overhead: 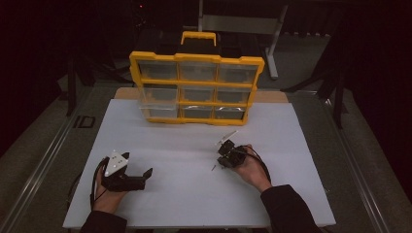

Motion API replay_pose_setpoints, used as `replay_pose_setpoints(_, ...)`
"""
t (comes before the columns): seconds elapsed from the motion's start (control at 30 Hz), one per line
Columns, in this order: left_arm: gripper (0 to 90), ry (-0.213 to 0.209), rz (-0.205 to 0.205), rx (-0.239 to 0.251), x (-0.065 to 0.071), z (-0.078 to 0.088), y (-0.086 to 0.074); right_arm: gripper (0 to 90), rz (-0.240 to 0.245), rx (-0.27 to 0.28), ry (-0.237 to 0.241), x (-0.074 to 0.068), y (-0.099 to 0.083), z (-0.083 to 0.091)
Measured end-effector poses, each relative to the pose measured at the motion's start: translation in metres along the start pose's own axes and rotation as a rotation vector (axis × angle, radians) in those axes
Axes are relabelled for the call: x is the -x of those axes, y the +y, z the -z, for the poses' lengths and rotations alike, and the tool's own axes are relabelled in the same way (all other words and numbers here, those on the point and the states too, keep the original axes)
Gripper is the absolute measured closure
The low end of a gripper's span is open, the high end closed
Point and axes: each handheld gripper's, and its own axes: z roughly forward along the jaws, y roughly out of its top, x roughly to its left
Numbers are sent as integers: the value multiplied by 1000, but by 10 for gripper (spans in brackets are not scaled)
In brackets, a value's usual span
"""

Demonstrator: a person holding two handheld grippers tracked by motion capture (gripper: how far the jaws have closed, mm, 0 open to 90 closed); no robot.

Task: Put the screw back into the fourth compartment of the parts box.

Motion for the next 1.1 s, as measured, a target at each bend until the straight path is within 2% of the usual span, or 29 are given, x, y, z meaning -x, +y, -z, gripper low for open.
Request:
replay_pose_setpoints(0.13,0,-1,-1,1,0,0,0,878,10,9,5,0,3,3)
replay_pose_setpoints(0.73,0,-3,-2,8,1,1,0,878,56,76,83,2,20,24)
replay_pose_setpoints(1.1,0,-6,0,12,1,2,0,878,79,140,104,4,46,50)
